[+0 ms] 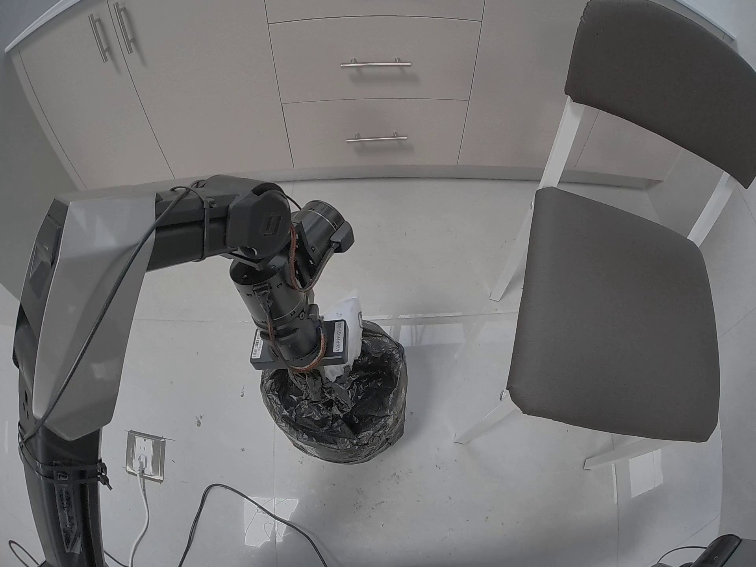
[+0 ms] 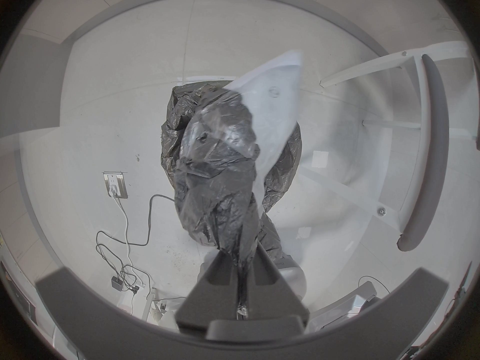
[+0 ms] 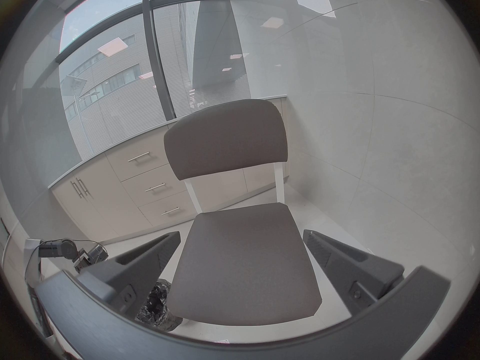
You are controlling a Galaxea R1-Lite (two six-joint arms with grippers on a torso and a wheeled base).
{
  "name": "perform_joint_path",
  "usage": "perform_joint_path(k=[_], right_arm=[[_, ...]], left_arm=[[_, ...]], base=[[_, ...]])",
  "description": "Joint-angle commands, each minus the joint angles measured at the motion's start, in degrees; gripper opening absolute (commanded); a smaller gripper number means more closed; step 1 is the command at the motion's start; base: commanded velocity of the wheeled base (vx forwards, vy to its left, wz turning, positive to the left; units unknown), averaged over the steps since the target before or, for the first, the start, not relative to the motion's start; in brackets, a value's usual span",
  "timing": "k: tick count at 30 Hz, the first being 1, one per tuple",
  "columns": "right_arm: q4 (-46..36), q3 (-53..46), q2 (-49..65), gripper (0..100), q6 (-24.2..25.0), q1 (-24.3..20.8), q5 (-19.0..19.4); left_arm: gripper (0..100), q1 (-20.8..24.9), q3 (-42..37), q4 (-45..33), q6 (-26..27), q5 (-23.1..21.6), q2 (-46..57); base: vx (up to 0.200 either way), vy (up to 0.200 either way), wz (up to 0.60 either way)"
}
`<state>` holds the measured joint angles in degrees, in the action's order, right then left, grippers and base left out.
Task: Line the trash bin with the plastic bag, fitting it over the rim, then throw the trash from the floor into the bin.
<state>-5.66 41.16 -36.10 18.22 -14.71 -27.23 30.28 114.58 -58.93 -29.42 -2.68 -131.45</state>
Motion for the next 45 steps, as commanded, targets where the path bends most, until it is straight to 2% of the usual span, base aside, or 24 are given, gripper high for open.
perform_joint_path(k=[1,19,20,27,32,36,45], right_arm=[[0.0,-0.5,0.2,100,0.1,-0.1,0.1],[0.1,-0.5,0.2,100,0.3,-0.1,0.6],[0.1,-0.5,0.2,100,0.3,-0.1,0.6],[0.2,-0.3,0.8,100,0.4,-0.1,0.7],[0.2,-0.5,1.0,100,0.5,-0.1,0.8],[0.2,-0.5,1.2,100,0.6,-0.1,0.8],[0.2,-0.7,1.9,100,0.7,0.0,2.0]], left_arm=[[0,0.2,0.0,-0.3,-0.2,0.0,-0.3],[0,-1.2,0.0,-0.2,-1.5,0.0,-3.5],[100,-1.4,0.0,0.0,-1.5,0.0,-3.6],[100,-1.5,0.0,1.7,-1.5,0.2,-4.3],[100,-1.1,0.0,5.4,-1.5,5.3,-4.3],[100,-0.6,0.0,7.4,-1.6,7.6,-4.2],[100,-0.5,0.0,8.4,-1.5,7.9,-5.4]], base=[[0.0,0.0,0.0],[0.0,0.0,0.0],[0.0,0.0,0.0],[0.0,0.0,0.0],[0.0,0.0,0.0],[0.0,0.0,0.0],[0.0,0.0,0.0]])
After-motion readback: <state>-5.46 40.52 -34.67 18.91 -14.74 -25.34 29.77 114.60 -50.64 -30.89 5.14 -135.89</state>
